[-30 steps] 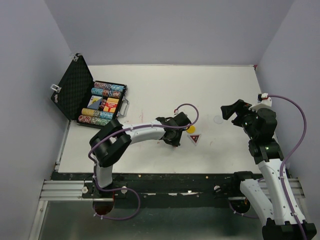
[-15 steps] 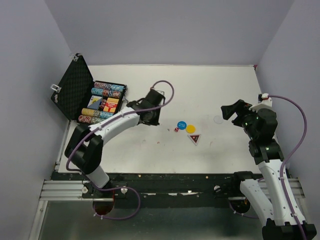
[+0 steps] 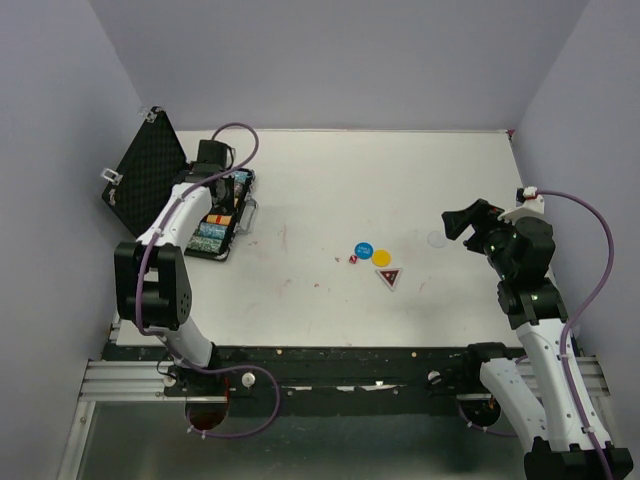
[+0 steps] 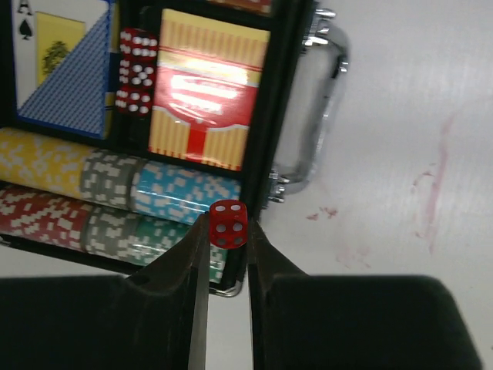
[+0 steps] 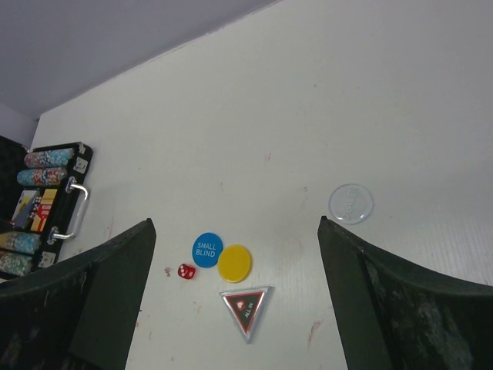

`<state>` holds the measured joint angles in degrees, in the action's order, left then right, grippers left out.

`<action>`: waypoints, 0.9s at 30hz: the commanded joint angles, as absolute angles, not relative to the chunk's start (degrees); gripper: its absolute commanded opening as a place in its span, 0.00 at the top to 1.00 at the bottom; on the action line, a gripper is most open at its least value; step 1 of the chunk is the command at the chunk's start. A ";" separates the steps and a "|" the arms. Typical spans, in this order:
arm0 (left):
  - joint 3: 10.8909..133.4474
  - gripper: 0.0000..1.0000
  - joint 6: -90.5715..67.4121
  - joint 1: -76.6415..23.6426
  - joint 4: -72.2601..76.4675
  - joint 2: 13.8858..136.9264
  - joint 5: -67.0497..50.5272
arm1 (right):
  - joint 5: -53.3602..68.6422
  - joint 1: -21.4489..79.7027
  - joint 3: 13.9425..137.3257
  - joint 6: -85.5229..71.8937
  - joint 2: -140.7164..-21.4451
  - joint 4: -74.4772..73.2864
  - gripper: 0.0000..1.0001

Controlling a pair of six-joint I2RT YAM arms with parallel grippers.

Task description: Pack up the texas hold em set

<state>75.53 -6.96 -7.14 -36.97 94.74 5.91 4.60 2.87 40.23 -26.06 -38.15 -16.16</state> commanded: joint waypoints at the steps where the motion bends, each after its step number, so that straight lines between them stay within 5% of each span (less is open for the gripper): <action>1: 79.00 0.81 -2.55 -0.63 -37.27 97.73 5.36 | 5.36 2.46 40.61 -25.84 -38.06 -16.52 0.06; 27: 88.06 0.76 -0.62 6.50 -38.41 111.44 2.37 | 5.71 2.46 40.60 -25.66 -38.76 -16.17 0.06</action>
